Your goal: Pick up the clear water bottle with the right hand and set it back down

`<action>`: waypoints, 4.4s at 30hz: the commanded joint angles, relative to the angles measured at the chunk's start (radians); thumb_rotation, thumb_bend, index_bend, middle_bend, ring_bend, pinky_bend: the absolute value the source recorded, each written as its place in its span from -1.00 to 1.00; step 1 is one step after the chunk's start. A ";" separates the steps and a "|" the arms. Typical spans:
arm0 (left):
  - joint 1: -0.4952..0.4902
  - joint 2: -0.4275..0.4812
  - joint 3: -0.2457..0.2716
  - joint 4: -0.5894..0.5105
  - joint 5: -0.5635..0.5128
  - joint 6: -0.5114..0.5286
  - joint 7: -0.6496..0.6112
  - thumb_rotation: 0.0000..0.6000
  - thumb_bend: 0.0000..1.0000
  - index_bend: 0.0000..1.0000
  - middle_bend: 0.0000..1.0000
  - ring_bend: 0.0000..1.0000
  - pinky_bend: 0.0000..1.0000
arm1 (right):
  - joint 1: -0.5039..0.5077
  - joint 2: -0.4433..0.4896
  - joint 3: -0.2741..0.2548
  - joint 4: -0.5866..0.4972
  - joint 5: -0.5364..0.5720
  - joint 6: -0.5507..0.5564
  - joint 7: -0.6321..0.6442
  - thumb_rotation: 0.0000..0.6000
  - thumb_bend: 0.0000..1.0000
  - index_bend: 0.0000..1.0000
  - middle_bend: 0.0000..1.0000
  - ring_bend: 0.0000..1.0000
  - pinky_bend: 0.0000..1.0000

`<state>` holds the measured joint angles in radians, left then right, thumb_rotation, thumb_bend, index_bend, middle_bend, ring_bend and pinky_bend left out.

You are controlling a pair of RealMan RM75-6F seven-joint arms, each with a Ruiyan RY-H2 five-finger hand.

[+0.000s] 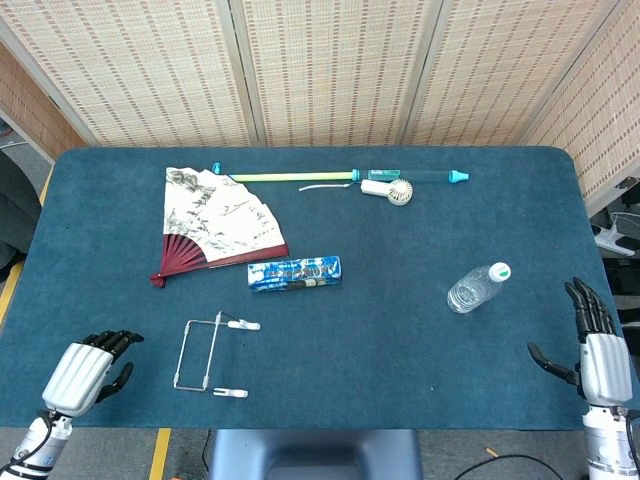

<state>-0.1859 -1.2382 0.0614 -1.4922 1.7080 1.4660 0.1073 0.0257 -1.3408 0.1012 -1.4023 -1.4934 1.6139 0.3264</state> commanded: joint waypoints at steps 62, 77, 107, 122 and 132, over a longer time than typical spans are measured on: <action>-0.001 0.002 0.001 0.000 -0.004 -0.010 -0.007 1.00 -0.12 -0.36 -0.28 -0.25 0.04 | 0.407 -0.068 0.000 0.310 0.006 -0.650 0.810 1.00 -0.59 -0.03 -0.10 -0.32 -0.59; 0.000 0.002 0.000 0.002 0.000 -0.005 -0.001 1.00 -0.12 -0.36 -0.28 -0.25 0.03 | 0.311 0.048 -0.005 0.131 -0.087 -0.309 0.477 1.00 -0.39 0.47 0.25 0.06 -0.09; -0.002 -0.007 -0.005 0.004 -0.019 -0.022 0.013 1.00 -0.12 -0.36 -0.28 -0.25 0.04 | 0.358 0.267 -0.230 -0.008 -0.261 -0.293 1.246 1.00 -0.19 0.63 0.41 0.21 0.07; -0.002 -0.007 -0.004 0.003 -0.018 -0.021 0.016 1.00 -0.12 -0.36 -0.28 -0.25 0.04 | 0.291 0.126 -0.081 0.092 -0.005 -0.227 0.493 1.00 -0.14 0.63 0.42 0.21 0.08; -0.002 -0.008 -0.004 0.004 -0.018 -0.021 0.016 1.00 -0.12 -0.36 -0.28 -0.25 0.04 | 0.261 -0.084 0.028 0.351 0.009 -0.001 -0.055 1.00 -0.13 0.64 0.42 0.21 0.08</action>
<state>-0.1874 -1.2464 0.0576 -1.4880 1.6901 1.4451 0.1239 0.3241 -1.2581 0.0231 -1.2341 -1.5603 1.4528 0.7708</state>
